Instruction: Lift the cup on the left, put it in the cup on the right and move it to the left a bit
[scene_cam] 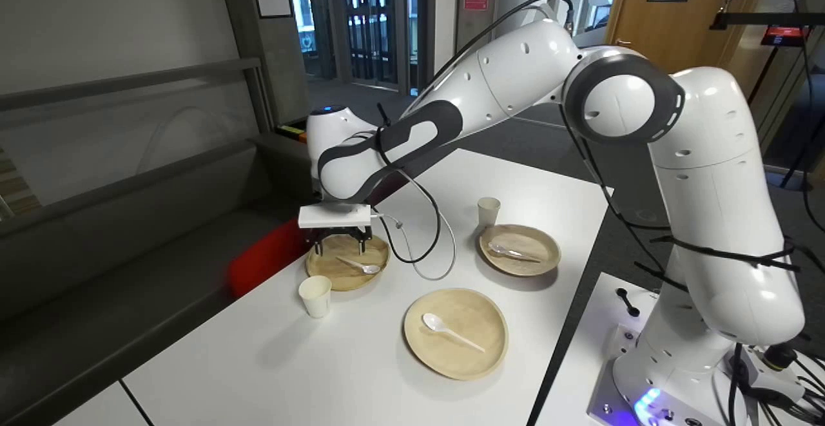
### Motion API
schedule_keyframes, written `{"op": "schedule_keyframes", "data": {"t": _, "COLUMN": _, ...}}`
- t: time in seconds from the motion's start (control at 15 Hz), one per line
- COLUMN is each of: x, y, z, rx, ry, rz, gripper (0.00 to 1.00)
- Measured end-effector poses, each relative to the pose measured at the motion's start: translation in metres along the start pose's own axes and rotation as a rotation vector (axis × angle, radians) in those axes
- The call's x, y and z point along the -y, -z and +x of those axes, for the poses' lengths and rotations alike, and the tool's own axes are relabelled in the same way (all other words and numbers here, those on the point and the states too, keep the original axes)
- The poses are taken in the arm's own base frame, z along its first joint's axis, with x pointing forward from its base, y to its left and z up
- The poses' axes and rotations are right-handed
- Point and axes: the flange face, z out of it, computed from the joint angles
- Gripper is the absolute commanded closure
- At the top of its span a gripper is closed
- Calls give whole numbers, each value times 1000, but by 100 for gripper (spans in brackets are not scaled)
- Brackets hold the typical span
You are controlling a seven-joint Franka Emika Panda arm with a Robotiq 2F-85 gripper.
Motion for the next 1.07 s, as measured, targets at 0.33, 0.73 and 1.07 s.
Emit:
{"op": "schedule_keyframes", "data": {"t": 0.33, "x": 18, "y": -28, "z": 20, "rx": 23, "ry": -15, "rz": -39, "gripper": 0}}
{"op": "schedule_keyframes", "data": {"t": 0.73, "x": 28, "y": -76, "z": 17, "rx": 64, "ry": -8, "rz": -91, "gripper": 0}}
{"op": "schedule_keyframes", "data": {"t": 1.07, "x": 36, "y": -101, "z": 8, "rx": 79, "ry": 10, "rz": -112, "gripper": 0}}
